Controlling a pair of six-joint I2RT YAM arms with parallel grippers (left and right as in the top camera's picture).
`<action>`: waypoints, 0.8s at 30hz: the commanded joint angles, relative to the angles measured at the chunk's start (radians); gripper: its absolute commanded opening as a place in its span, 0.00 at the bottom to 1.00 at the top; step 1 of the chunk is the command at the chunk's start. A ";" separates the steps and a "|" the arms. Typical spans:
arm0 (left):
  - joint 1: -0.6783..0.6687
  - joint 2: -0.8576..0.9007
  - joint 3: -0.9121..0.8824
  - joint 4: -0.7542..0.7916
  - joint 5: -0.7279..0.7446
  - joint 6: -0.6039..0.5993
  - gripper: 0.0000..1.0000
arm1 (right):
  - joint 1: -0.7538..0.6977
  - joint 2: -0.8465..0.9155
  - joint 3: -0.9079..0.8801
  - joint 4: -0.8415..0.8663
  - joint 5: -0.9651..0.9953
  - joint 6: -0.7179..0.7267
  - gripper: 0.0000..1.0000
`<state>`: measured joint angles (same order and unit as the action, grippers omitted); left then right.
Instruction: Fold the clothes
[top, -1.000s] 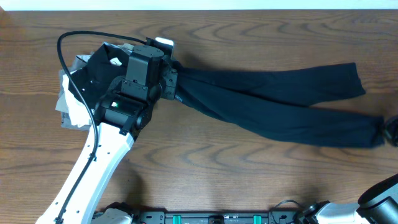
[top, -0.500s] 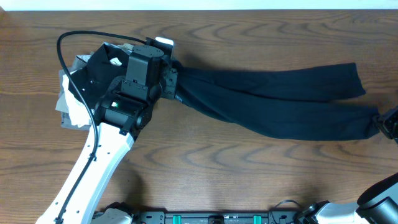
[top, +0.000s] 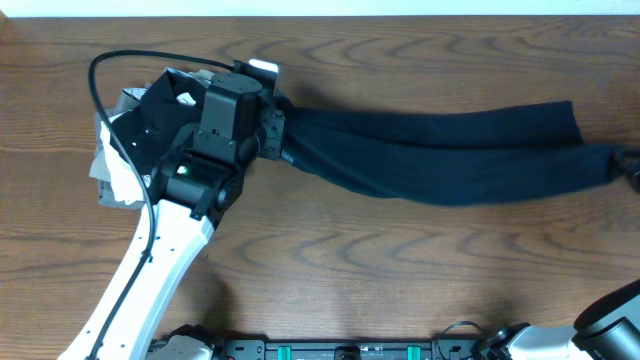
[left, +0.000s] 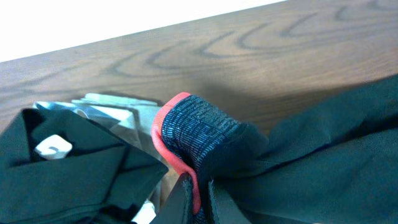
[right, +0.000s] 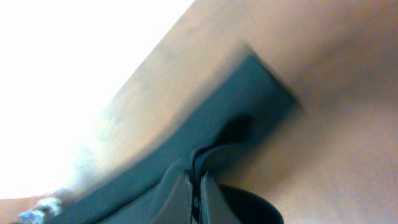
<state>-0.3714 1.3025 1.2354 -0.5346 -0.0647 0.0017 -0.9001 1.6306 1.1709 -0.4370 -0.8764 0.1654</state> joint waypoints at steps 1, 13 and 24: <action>0.003 -0.076 0.008 0.005 -0.035 0.019 0.06 | -0.080 -0.061 0.013 0.122 -0.236 0.212 0.01; 0.002 -0.209 0.008 -0.029 -0.032 0.024 0.06 | -0.167 -0.110 0.013 0.426 -0.335 0.472 0.01; 0.001 -0.108 0.006 -0.332 0.114 -0.144 0.06 | -0.147 -0.110 0.013 0.399 -0.327 0.494 0.01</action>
<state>-0.3714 1.1587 1.2346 -0.8375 0.0055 -0.0639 -1.0534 1.5394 1.1744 -0.0322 -1.1904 0.6434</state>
